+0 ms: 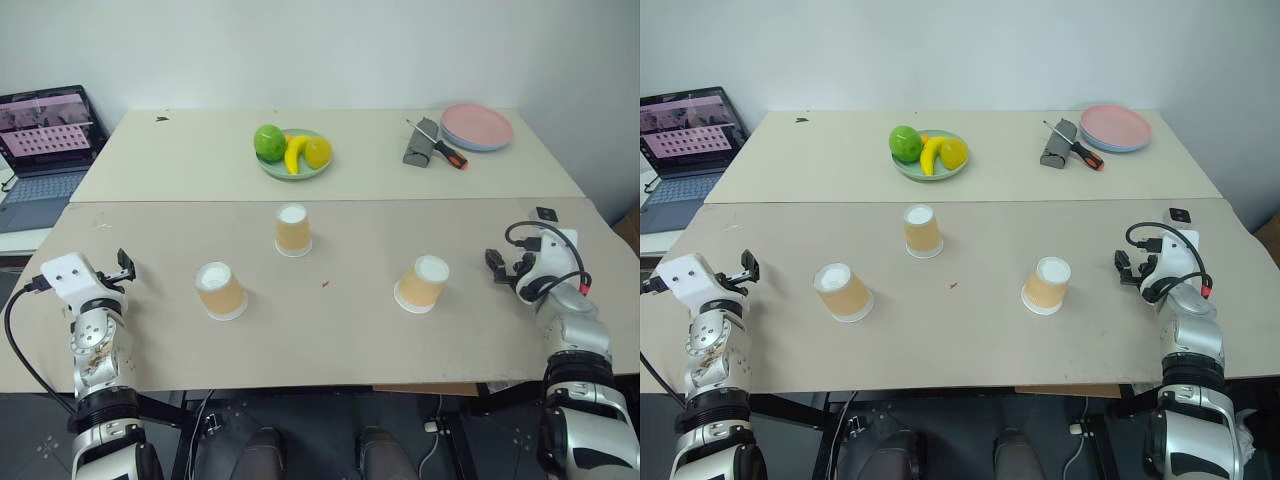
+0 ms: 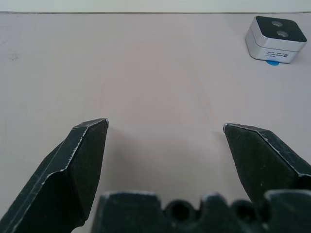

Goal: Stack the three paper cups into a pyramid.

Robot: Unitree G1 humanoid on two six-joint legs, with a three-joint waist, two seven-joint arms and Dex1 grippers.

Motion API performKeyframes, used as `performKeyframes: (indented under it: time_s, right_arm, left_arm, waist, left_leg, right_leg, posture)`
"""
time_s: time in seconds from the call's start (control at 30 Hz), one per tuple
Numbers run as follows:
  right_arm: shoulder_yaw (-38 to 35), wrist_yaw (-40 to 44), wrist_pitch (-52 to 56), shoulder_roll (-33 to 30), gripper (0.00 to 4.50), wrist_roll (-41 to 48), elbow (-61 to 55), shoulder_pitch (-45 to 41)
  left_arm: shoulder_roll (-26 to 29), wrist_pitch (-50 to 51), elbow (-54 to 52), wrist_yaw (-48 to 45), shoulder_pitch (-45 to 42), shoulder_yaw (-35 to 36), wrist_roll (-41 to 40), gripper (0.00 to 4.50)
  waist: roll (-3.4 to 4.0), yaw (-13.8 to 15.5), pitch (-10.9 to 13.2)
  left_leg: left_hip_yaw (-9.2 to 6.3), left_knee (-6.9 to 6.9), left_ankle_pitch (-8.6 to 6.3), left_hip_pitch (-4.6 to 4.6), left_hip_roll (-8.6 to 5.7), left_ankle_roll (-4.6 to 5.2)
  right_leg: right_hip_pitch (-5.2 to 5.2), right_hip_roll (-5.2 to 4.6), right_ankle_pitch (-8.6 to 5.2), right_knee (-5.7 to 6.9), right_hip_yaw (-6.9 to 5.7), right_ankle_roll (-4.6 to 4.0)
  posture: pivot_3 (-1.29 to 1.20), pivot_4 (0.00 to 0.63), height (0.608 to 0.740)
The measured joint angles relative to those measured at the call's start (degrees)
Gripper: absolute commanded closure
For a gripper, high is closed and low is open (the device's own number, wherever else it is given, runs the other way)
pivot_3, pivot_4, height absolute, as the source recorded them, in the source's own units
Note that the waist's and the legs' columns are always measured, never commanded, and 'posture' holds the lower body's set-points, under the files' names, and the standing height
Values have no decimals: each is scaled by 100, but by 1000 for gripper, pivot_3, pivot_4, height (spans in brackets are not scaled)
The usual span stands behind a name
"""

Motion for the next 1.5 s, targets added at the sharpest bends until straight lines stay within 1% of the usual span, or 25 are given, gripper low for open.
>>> performKeyframes:
  time_s: [0.07,0.1,0.2,0.23,0.27,0.3,0.37,0.4,0.47,0.57,0.67,0.7,0.77,0.8,0.9,1.1,1.33,1.5]
  right_arm:
    - [0,9,-5,-5,67,0,0,2]
    - [1,48,-4,-42,67,2,-2,10]
    - [-6,446,156,-515,67,44,-127,-15]
    - [-19,560,221,-635,67,91,-219,-36]
    - [-4,1026,486,-914,67,281,-570,-119]
    - [7,1243,598,-1030,67,366,-757,-142]
    - [146,2071,1071,-1424,67,745,-1664,-224]
    - [210,2249,1171,-1489,67,851,-1895,-256]
    - [485,3009,1720,-1659,67,1371,-2811,-463]
    - [773,3762,2215,-1747,67,2001,-3813,-656]
    - [1081,4475,2753,-1786,67,2775,-4841,-651]
    - [1159,4595,2858,-1783,67,2953,-5058,-653]
    - [1297,4722,2976,-1782,67,3138,-5390,-664]
    - [1430,4752,2990,-1761,67,3154,-5519,-664]
    - [1645,4753,2999,-1714,67,3137,-5574,-645]
    - [1897,4739,2992,-1606,67,2930,-5571,-607]
    - [1926,4679,3002,-1552,67,2934,-5640,-586]
    - [1812,4571,3161,-1620,67,2992,-5868,-426]
  left_arm:
    - [5,2,4,-50,-2,-6,-19,0]
    - [27,20,2,-216,-5,-44,-75,0]
    - [204,329,-306,-1243,55,-272,-472,0]
    - [254,383,-449,-1425,104,-321,-544,0]
    - [431,571,-862,-1882,274,-432,-718,0]
    - [502,640,-1023,-2058,328,-472,-774,0]
    - [781,954,-1624,-2549,414,-566,-1031,0]
    - [851,1037,-1739,-2628,416,-564,-1092,0]
    - [1180,1491,-2264,-2976,433,-555,-1475,0]
    - [1535,2036,-2921,-3348,419,-560,-1910,0]
    - [1897,2890,-3660,-3772,605,-506,-2736,0]
    - [1958,3071,-3861,-3874,697,-481,-2924,0]
    - [2097,3322,-4166,-4053,1021,-439,-3121,0]
    - [2197,3385,-4311,-4171,1440,-420,-3080,0]
    - [2194,3417,-4401,-4302,2068,-426,-2938,0]
    - [2188,3273,-4512,-4367,2538,-455,-2530,0]
    - [2148,2957,-4271,-4648,2334,-960,-2079,0]
    - [1986,2782,-3653,-4847,1767,-1400,-1799,0]
  waist:
    - [0,0,0]
    - [0,0,0]
    - [3,24,2]
    - [2,17,2]
    - [3,-5,2]
    - [4,-21,2]
    - [4,-56,2]
    - [4,-74,2]
    - [5,-134,3]
    - [4,-132,3]
    - [4,-109,5]
    - [4,-96,5]
    - [5,-71,5]
    - [5,-75,5]
    - [5,-43,7]
    - [5,52,7]
    - [5,70,7]
    - [5,87,7]
  left_leg:
    - [0,0,0,0,0,0]
    - [0,0,0,0,0,0]
    - [1,0,0,-8,-3,-1]
    - [3,0,0,-9,-2,-1]
    - [2,-2,0,-11,0,0]
    - [3,-4,0,-11,3,0]
    - [-2,-8,0,1,17,0]
    - [-2,-8,0,7,22,0]
    - [-4,-9,0,15,25,0]
    - [-5,-9,-1,13,24,0]
    - [-6,-8,-3,-5,23,3]
    - [-6,-8,-3,-6,23,3]
    - [-4,-8,-3,-1,22,3]
    - [1,-9,-3,10,23,3]
    - [0,-8,-3,17,26,3]
    - [0,-8,-3,2,22,3]
    - [0,-8,-3,9,23,3]
    - [-1,-8,-3,3,22,3]
  right_leg:
    - [0,0,0,0,0,0]
    - [0,0,0,0,0,0]
    - [-2,-2,0,-2,-1,0]
    - [-3,-2,0,-5,-1,0]
    - [-5,-1,0,-5,0,0]
    - [-7,2,0,-4,1,0]
    - [-2,17,0,-3,1,0]
    - [2,21,0,-1,1,0]
    - [8,24,-1,-1,1,0]
    - [14,24,-1,-8,1,1]
    - [2,20,-1,-14,0,1]
    - [1,19,-1,-15,0,1]
    - [2,17,-1,-14,0,1]
    - [4,17,-2,-11,3,0]
    - [5,22,-2,-5,3,-3]
    - [1,19,-2,-20,2,-4]
    - [3,19,-1,-15,2,-5]
    - [1,19,-1,-19,0,-4]
  posture:
    - [0,150,740]
    - [0,150,740]
    - [0,150,740]
    - [0,150,740]
    - [0,150,740]
    - [0,150,740]
    - [0,150,740]
    - [0,150,740]
    - [0,150,740]
    - [0,150,740]
    - [0,150,740]
    - [0,150,740]
    - [0,150,740]
    - [0,150,740]
    - [0,150,740]
    - [0,150,740]
    - [0,150,740]
    - [0,150,740]
